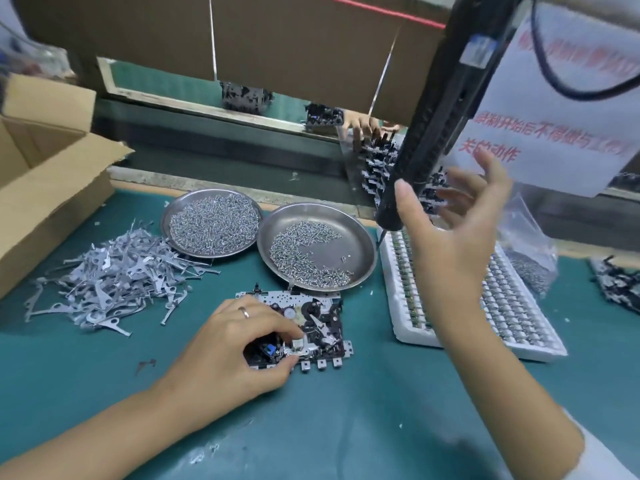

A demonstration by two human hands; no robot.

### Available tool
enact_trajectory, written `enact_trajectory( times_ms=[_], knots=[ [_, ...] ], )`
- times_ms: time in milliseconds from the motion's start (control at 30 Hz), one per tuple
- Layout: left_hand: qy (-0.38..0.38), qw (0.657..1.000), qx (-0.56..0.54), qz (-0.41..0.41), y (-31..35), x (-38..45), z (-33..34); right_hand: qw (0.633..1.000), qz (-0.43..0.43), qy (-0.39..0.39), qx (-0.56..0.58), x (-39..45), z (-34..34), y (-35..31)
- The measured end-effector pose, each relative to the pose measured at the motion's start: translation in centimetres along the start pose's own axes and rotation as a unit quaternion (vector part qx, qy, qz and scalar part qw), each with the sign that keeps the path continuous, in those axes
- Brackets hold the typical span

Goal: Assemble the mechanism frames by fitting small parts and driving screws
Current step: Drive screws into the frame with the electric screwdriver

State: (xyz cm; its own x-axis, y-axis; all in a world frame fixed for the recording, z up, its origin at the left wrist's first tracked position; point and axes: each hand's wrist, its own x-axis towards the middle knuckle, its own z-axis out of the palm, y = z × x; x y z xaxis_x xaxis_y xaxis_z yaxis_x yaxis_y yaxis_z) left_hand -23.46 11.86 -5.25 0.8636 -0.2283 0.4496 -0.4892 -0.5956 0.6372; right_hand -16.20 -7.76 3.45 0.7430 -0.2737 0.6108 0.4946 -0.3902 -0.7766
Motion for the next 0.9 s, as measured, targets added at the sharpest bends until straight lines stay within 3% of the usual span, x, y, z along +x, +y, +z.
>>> enact_trajectory(
  times_ms=[100, 367, 634, 901],
  knots=[
    [0.007, 1.0, -0.008, -0.001, -0.1, 0.0, 0.1, 0.998, 0.015, -0.052, 0.029, 3.3, 1.3, -1.5],
    [0.004, 1.0, -0.02, -0.02, -0.3, -0.3, 0.1, 0.987, -0.006, -0.038, 0.154, 2.2, 4.0, -3.5],
    [0.0, 0.999, -0.011, -0.03, 0.0, -0.2, 0.1, 0.926, 0.055, -0.123, 0.352, -4.1, 3.8, -4.0],
    [0.009, 1.0, -0.007, -0.015, 0.0, -0.2, 0.2, 0.919, 0.074, -0.109, 0.371, -5.8, 4.5, -3.8]
  ],
)
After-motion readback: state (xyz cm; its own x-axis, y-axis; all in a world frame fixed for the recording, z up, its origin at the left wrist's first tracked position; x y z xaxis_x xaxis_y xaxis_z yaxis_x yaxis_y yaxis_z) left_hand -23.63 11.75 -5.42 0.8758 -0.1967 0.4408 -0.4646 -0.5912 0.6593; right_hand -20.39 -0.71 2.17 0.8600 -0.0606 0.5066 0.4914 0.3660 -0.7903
